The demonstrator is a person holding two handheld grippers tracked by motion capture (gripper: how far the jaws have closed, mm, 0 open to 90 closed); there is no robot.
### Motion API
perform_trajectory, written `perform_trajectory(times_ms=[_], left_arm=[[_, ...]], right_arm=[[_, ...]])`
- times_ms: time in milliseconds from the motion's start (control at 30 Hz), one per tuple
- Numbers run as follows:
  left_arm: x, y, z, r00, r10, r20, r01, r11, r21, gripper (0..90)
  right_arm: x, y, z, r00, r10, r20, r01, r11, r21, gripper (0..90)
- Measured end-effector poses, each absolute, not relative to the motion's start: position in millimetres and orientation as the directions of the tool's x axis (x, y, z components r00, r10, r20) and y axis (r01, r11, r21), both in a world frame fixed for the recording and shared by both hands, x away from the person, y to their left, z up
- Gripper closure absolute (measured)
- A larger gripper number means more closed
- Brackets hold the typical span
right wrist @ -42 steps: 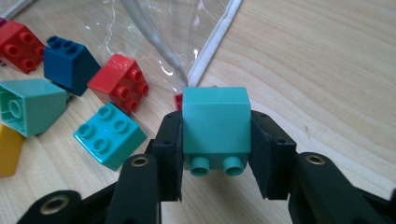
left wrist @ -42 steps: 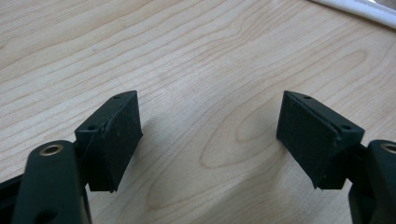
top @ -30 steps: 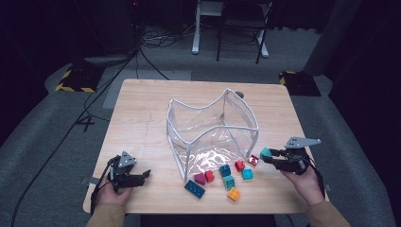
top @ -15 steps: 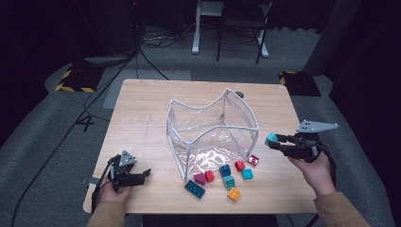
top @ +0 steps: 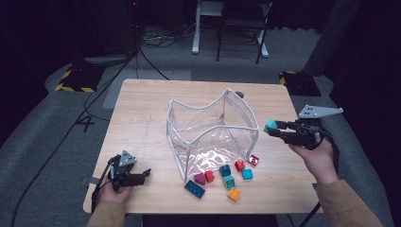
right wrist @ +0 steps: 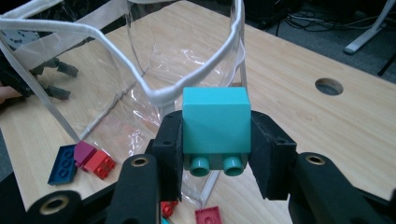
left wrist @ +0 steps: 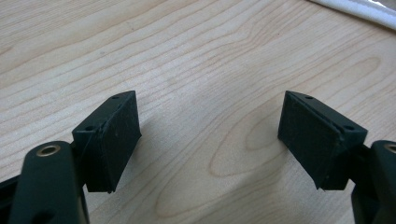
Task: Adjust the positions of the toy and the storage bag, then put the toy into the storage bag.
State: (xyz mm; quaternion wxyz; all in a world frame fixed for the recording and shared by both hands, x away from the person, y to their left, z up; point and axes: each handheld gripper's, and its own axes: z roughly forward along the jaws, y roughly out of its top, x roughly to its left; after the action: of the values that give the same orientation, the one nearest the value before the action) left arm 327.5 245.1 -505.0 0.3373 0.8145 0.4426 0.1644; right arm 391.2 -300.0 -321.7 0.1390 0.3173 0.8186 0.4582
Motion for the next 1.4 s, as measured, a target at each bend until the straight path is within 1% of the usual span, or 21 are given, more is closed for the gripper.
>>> perform_trajectory(times_ms=[333, 367, 500, 600, 767, 800, 833, 867, 967, 1067, 1133, 1167, 1233, 1300, 1400], left_arm=[[329, 247, -505, 0.551, 0.834, -0.031, 0.613, -0.379, 0.694, 21.5], [329, 247, -505, 0.546, 0.837, -0.029, 0.615, -0.377, 0.693, 21.5], [329, 247, -505, 0.545, 0.838, -0.03, 0.615, -0.376, 0.693, 21.5], [329, 247, -505, 0.546, 0.837, -0.029, 0.615, -0.377, 0.693, 21.4], [329, 246, -505, 0.545, 0.838, -0.03, 0.615, -0.375, 0.693, 21.4], [330, 246, -505, 0.541, 0.84, -0.032, 0.617, -0.371, 0.694, 21.2], [330, 246, -505, 0.54, 0.841, -0.034, 0.618, -0.369, 0.694, 21.2], [330, 246, -505, 0.54, 0.841, -0.034, 0.618, -0.369, 0.694, 21.1], [330, 246, -505, 0.54, 0.841, -0.034, 0.618, -0.369, 0.695, 21.1], [330, 246, -505, 0.54, 0.841, -0.034, 0.618, -0.369, 0.695, 21.1], [331, 246, -505, 0.541, 0.841, -0.029, 0.615, -0.372, 0.695, 21.1], [331, 246, -505, 0.541, 0.84, -0.029, 0.616, -0.373, 0.694, 21.1], [331, 246, -505, 0.54, 0.841, -0.031, 0.617, -0.37, 0.694, 21.1], [331, 246, -505, 0.539, 0.841, -0.03, 0.617, -0.371, 0.694, 21.1], [331, 246, -505, 0.539, 0.842, -0.03, 0.617, -0.371, 0.694, 21.1]], right_arm=[[397, -292, -296, -0.766, 0.64, 0.055, 0.367, 0.365, 0.856, 59.0], [399, -289, -289, -0.77, 0.635, 0.065, 0.363, 0.352, 0.863, 59.0], [402, -282, -281, -0.776, 0.626, 0.072, 0.357, 0.343, 0.869, 59.1], [405, -273, -274, -0.786, 0.615, 0.06, 0.342, 0.353, 0.871, 59.0], [413, -252, -265, -0.809, 0.585, 0.061, 0.329, 0.365, 0.871, 59.0], [418, -242, -262, -0.818, 0.572, 0.06, 0.325, 0.375, 0.868, 59.0], [418, -242, -262, -0.818, 0.572, 0.06, 0.325, 0.375, 0.868, 59.0], [422, -232, -258, -0.828, 0.556, 0.064, 0.322, 0.38, 0.867, 59.0], [426, -223, -256, -0.834, 0.547, 0.07, 0.322, 0.381, 0.867, 59.0], [433, -200, -251, -0.85, 0.523, 0.07, 0.315, 0.397, 0.862, 59.0], [435, -194, -251, -0.854, 0.517, 0.065, 0.311, 0.405, 0.86, 59.0], [438, -182, -251, -0.858, 0.509, 0.065, 0.312, 0.418, 0.853, 59.0], [440, -176, -252, -0.862, 0.503, 0.063, 0.311, 0.426, 0.849, 59.0], [445, -159, -255, -0.871, 0.489, 0.053, 0.305, 0.453, 0.838, 59.0], [448, -148, -257, -0.874, 0.482, 0.052, 0.307, 0.467, 0.829, 59.0]])
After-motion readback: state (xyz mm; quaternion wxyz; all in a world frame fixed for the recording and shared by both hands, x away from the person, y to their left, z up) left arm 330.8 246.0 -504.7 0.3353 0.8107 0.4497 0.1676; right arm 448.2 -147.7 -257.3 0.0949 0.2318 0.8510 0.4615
